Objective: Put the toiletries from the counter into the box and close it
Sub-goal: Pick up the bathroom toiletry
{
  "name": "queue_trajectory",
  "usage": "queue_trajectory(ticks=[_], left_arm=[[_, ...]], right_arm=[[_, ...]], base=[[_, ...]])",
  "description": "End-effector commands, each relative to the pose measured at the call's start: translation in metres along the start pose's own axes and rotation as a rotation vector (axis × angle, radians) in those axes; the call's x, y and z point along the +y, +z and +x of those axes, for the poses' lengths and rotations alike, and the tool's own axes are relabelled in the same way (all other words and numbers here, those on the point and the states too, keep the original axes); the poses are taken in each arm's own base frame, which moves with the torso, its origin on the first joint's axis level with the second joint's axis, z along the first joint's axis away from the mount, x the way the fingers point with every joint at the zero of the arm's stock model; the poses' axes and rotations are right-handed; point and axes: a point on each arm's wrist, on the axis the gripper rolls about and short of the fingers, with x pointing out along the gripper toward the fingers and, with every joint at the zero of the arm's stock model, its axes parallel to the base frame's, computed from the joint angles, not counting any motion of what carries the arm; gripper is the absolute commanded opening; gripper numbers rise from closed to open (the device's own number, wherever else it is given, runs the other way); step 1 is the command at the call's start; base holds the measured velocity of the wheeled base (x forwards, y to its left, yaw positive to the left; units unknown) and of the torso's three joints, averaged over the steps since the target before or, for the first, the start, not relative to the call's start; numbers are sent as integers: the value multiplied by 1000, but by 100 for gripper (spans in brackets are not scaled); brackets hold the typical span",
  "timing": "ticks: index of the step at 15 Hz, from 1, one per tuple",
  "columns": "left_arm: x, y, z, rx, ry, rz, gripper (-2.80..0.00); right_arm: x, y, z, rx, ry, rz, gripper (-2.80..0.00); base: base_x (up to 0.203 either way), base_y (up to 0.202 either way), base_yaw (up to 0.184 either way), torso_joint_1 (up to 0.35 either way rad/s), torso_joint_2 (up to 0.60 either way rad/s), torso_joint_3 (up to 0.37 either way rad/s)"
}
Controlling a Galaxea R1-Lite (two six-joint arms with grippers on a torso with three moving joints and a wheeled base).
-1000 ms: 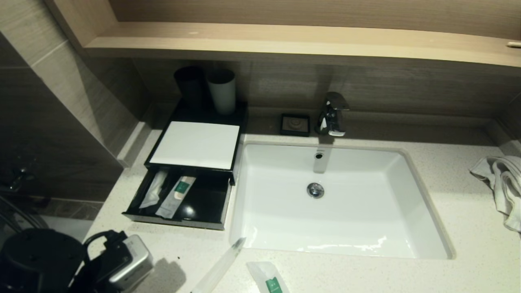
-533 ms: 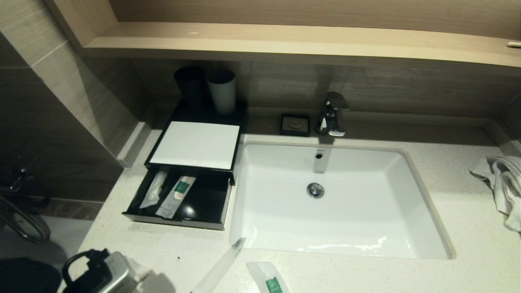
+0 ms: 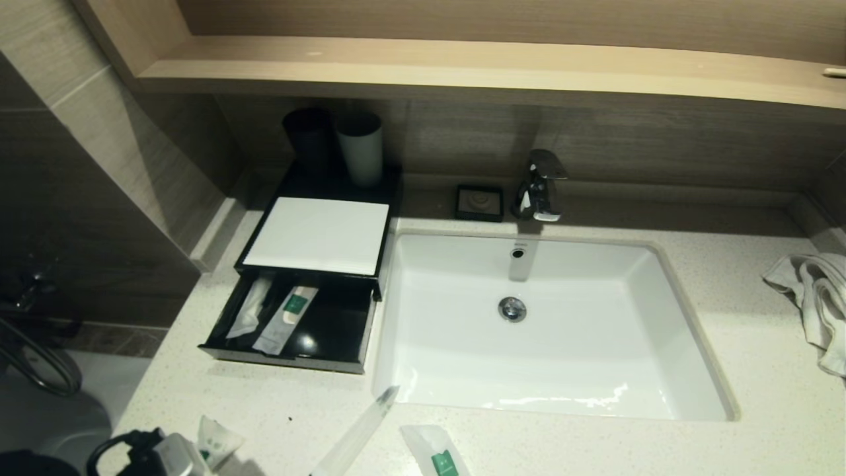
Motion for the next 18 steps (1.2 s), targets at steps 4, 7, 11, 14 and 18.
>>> queue_trajectory(ticks=[4,7,11,14,18], left_arm=[[0,-3,0,-28,-10,-29,-280],[0,-3,-2,-38,-9,-29,-280],[-1,-9,-14,-100,-11,-49,-280],[-1,-15,-15,-94,-5,-56,-280],[-1,-20,-18,-84,-3,-52,-280]], right_arm=[[0,0,0,0,2,-1,-280],[0,0,0,0,2,-1,-280],[0,0,0,0,0,-1,-280],[0,0,0,0,0,-1,-280],[0,0,0,0,2,-1,-280]], base=[[0,0,0,0,0,0],[0,0,0,0,0,0],[0,0,0,0,0,0],[0,0,0,0,0,0],[0,0,0,0,0,0]])
